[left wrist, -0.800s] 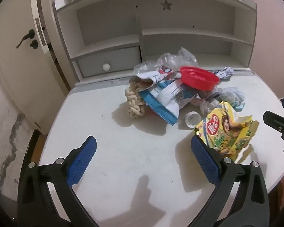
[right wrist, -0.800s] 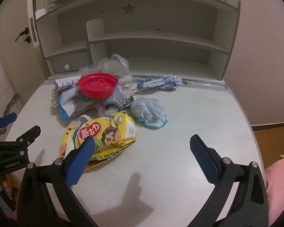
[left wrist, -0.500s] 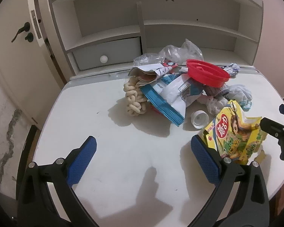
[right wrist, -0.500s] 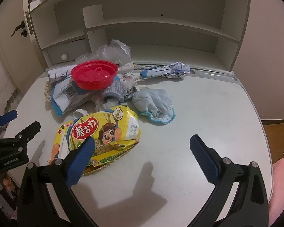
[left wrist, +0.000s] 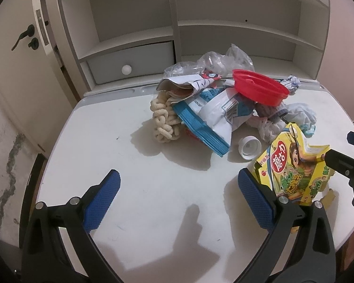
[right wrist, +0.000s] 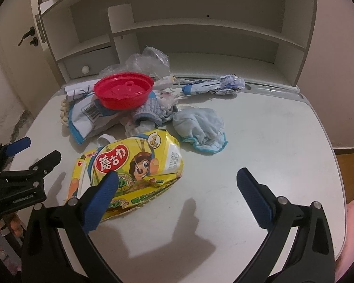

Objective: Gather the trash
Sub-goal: 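Move both tools toward the trash pile on the desk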

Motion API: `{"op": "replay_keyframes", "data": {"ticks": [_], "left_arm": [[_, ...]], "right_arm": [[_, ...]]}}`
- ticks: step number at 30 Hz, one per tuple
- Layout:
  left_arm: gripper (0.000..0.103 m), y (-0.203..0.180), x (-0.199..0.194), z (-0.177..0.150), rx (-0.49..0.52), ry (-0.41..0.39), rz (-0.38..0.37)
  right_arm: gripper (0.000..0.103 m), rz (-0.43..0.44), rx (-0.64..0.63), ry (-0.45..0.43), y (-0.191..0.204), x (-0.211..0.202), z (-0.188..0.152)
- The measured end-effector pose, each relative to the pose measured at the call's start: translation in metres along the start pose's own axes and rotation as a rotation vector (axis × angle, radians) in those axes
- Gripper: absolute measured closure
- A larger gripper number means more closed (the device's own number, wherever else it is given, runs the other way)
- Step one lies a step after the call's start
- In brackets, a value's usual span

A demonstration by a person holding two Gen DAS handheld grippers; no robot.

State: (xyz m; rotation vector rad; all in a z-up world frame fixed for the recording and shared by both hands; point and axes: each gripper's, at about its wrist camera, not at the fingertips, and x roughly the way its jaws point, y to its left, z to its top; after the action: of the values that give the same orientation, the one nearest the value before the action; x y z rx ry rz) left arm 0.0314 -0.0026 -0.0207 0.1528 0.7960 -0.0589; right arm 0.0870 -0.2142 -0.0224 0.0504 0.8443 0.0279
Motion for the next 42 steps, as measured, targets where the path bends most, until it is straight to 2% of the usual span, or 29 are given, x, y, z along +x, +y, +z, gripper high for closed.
{"op": "replay_keyframes", "data": {"ticks": [9,14,18,24,29,33,42], "left_arm": [[0.006,0.001,-0.016,-0.004,0.006,-0.025,0.01],[0.006,0.007,-0.033,-0.006,0.013,-0.067,0.024],[0.006,0.023,-0.041,-0.009,-0.032,-0.063,0.039],[0.006,0.038,-0.044,-0.014,-0.068,-0.026,0.043],[0.006,0.042,-0.046,-0.015,-0.065,-0.024,0.044],[0.006,0.045,-0.042,-0.015,-0.074,-0.024,0.026],[0.006,0.052,-0.031,-0.011,-0.05,-0.023,-0.023]], "right_arm": [[0.006,0.014,0.016,-0.041,-0.003,-0.015,-0.004],[0.006,0.008,0.002,-0.05,-0.002,-0.03,-0.01],[0.006,-0.001,-0.008,-0.052,-0.002,-0.036,-0.015],[0.006,0.039,0.021,-0.013,0.0,-0.034,-0.02],[0.006,0.103,0.058,0.062,0.008,-0.02,-0.023],[0.006,0.104,0.066,0.08,0.017,-0.014,-0.025],[0.006,0.121,0.215,0.123,0.012,0.002,-0.024]]}}
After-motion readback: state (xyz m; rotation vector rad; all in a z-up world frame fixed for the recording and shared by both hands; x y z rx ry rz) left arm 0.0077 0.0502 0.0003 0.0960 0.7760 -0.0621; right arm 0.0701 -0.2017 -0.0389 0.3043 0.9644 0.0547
